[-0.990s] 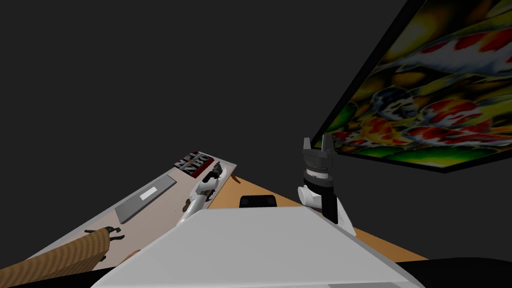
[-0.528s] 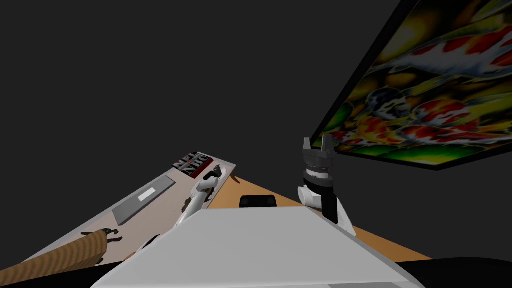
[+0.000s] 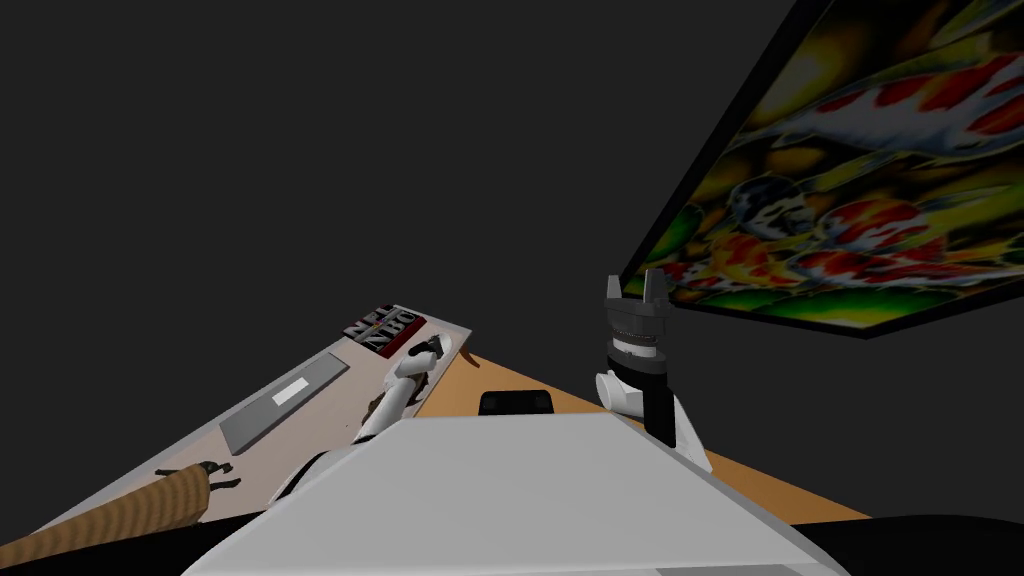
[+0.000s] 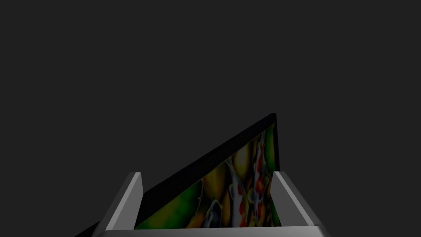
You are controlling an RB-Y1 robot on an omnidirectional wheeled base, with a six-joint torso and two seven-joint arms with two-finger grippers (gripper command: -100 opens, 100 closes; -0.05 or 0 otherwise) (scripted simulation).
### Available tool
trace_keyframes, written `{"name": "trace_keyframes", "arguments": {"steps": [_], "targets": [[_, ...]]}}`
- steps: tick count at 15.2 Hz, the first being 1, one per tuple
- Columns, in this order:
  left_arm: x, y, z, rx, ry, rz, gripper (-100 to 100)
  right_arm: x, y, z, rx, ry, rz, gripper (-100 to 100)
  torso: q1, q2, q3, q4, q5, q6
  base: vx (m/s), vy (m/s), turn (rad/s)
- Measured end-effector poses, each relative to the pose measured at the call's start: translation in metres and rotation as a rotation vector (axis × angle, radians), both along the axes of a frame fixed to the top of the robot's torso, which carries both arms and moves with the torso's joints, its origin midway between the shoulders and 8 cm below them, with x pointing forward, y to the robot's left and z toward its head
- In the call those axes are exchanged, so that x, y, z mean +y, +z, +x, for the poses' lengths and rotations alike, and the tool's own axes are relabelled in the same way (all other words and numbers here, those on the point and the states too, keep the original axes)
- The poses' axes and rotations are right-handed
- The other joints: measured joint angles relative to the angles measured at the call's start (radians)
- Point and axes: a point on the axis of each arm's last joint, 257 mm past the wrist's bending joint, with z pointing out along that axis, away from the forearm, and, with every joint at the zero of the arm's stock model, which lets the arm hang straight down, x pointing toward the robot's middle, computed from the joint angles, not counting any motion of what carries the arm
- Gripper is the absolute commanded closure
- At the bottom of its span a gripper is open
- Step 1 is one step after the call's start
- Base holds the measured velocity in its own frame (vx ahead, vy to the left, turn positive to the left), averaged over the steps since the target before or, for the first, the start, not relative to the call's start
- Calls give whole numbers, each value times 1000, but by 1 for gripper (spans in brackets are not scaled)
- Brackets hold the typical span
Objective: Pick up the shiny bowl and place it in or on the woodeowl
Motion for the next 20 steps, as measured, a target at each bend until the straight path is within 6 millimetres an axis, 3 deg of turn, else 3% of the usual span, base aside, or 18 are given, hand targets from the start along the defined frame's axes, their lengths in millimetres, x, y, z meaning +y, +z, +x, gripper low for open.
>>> {"name": "trace_keyframes", "arguments": {"steps": [12,20], "targets": [[8,-53,-38,256,119,-120,-100,0,0,0,0,0,0,0,1,-2,-1,0,0,0,17,13,-18],[1,-71,-67,413,192,-203,-100,0,0,0,0,0,0,0,2,-2,-1,0,0,0,29,24,-14]]}}
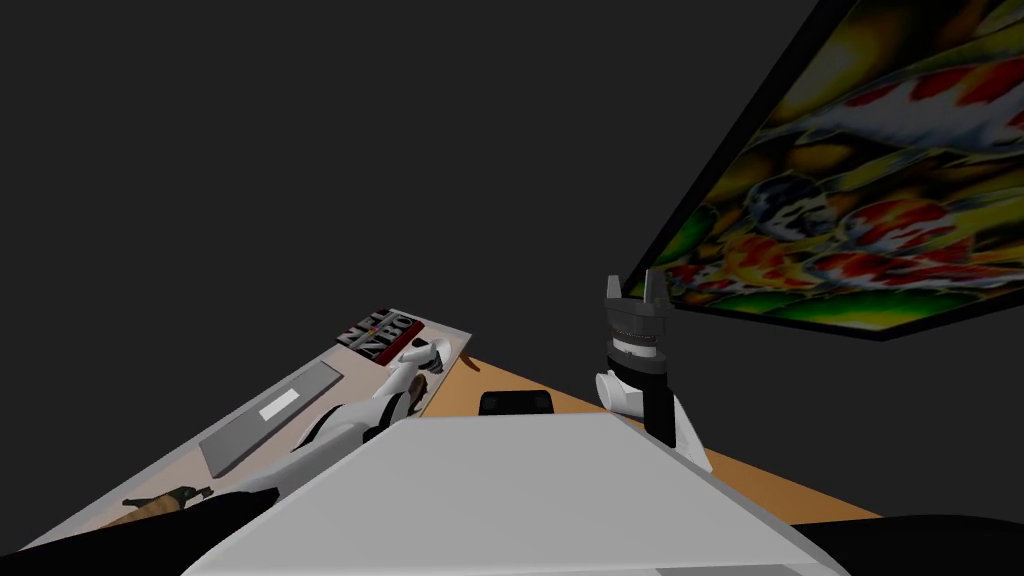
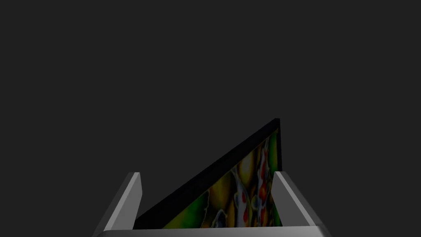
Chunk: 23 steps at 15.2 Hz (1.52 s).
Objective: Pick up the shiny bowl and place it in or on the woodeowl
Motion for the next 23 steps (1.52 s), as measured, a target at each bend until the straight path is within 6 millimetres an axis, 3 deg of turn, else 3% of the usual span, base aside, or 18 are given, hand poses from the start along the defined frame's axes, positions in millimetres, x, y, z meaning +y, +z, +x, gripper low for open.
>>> {"name": "trace_keyframes", "arguments": {"steps": [13,20,21,23], "targets": [[-13,-7,-35,174,86,-98,-100,0,0,0,0,0,0,0,0,1,1,0,0,0,24,26,-10],[-20,-25,-51,176,97,-99,-100,0,0,0,0,0,0,0,0,1,1,0,0,0,23,25,-25],[-20,-26,-51,173,97,-97,100,0,0,0,0,0,0,0,0,1,1,0,0,0,6,7,-1],[-20,-26,-51,172,97,-97,100,0,0,0,0,0,0,0,-1,2,1,0,0,0,0,0,0]]}}
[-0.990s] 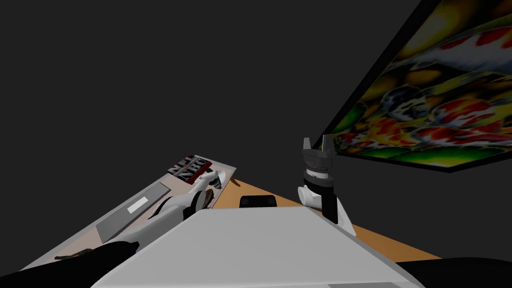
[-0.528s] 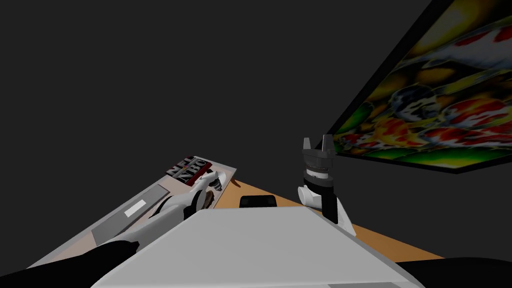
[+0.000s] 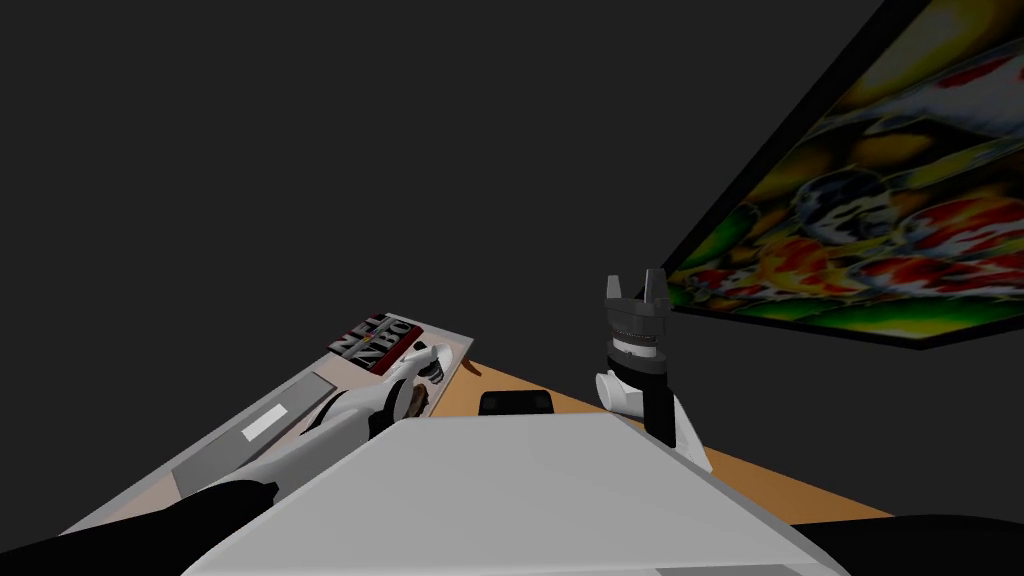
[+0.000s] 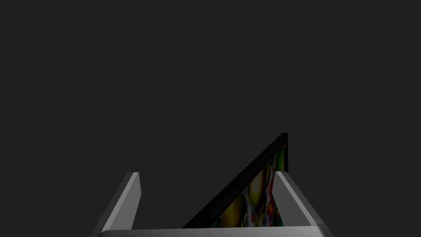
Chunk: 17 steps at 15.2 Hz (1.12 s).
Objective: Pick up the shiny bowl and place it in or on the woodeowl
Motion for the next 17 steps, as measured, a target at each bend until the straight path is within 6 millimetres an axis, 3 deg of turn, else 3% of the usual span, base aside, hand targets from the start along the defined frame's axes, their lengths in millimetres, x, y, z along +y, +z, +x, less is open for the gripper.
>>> {"name": "trace_keyframes", "arguments": {"steps": [12,17], "targets": [[5,15,13,0,-10,0,100,0,0,0,0,0,0,0,-3,2,2,1,-2,0,-21,-16,14],[2,44,52,-43,-31,-19,100,0,0,0,0,0,0,0,1,12,8,5,-2,0,-138,42,-31]]}}
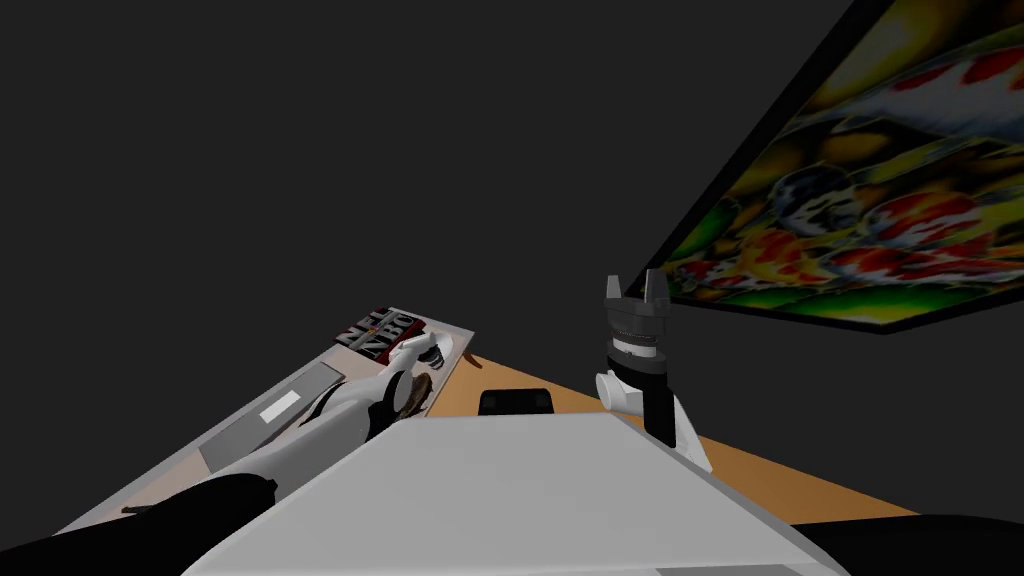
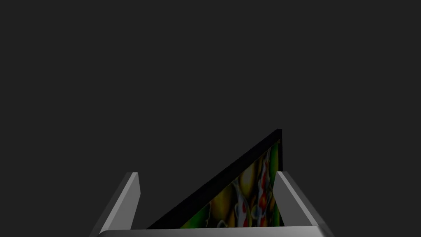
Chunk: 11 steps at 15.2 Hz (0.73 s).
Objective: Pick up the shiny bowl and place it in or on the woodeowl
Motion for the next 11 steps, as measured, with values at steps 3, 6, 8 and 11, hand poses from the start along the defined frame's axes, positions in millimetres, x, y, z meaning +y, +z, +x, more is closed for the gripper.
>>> {"name": "trace_keyframes", "arguments": {"steps": [3,6,8,11], "targets": [[1,23,21,-27,-15,-10,100,0,0,0,0,0,0,0,0,2,2,1,0,0,-120,39,-14],[2,31,32,-39,-21,-15,100,0,0,0,0,0,0,0,-3,-2,0,1,-1,0,-84,14,-13],[3,43,44,-53,-28,-22,100,0,0,0,0,0,0,0,-2,1,1,2,-1,0,-153,39,-21],[6,69,67,-83,-42,-30,100,0,0,0,0,0,0,0,-2,8,5,3,-1,-1,-172,33,-14]]}}
